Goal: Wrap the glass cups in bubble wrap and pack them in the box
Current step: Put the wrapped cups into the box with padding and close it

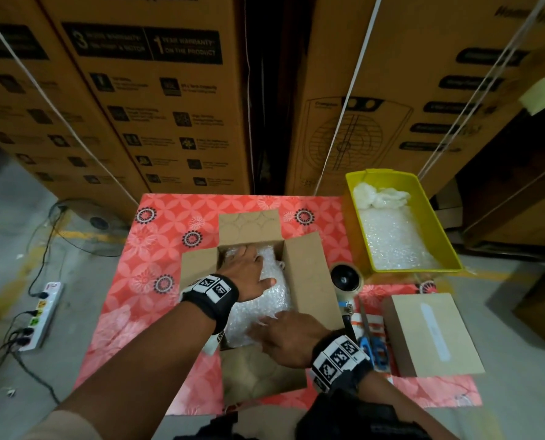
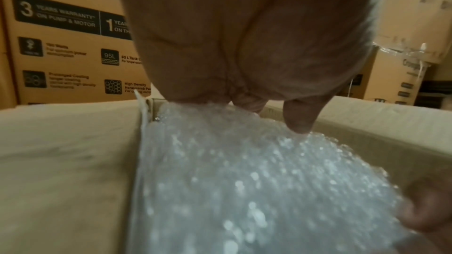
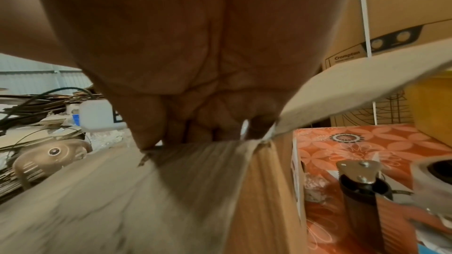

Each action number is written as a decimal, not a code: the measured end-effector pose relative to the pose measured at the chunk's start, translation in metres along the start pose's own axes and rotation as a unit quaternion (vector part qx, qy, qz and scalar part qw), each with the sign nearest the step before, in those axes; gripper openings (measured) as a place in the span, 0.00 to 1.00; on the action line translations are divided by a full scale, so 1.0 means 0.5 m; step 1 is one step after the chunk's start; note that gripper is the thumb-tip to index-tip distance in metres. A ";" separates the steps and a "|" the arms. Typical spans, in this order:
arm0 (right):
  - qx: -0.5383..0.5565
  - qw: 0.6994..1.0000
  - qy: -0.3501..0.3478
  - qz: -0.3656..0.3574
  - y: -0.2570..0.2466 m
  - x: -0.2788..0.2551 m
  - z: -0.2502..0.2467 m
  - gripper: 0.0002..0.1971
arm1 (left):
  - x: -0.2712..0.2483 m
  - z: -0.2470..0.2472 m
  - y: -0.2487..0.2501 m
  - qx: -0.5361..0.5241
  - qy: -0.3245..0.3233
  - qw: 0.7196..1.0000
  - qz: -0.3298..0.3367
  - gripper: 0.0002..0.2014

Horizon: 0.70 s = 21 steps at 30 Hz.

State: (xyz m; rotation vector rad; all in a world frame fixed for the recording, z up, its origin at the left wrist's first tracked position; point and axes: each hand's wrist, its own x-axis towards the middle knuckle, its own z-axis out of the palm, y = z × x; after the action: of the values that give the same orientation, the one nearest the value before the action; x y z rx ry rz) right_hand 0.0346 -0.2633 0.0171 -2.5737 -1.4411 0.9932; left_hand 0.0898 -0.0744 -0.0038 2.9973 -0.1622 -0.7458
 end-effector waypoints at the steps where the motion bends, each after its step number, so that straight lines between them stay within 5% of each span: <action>1: 0.016 0.999 0.030 0.001 0.000 -0.005 -0.005 0.22 | 0.000 0.001 0.001 -0.006 0.005 1.000 0.003 0.39; 5: 0.038 0.993 0.112 0.014 -0.005 -0.033 -0.017 0.24 | 0.002 -0.008 -0.004 -0.041 0.006 0.999 0.015 0.38; 10: 0.008 0.998 0.020 0.054 -0.017 -0.019 -0.002 0.30 | -0.001 0.003 -0.023 -0.030 -0.041 0.998 0.023 0.34; 14: -0.002 0.999 0.007 0.040 -0.015 -0.012 -0.013 0.28 | -0.031 -0.015 -0.022 -0.129 -0.051 0.990 0.019 0.32; 17: -0.028 0.998 0.060 0.012 -0.012 -0.027 -0.009 0.26 | -0.052 -0.032 -0.051 -0.273 0.027 0.962 0.009 0.39; 21: 0.007 0.991 0.127 -0.038 -0.024 -0.046 0.018 0.26 | -0.056 -0.046 -0.091 -0.217 0.136 0.966 -0.032 0.40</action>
State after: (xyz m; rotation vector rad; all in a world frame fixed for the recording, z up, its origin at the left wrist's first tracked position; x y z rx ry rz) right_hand 0.0123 -0.2764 0.0257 -2.5027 -1.4443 0.6357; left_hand 0.0802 -0.0253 0.0263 2.6519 0.0991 -0.3101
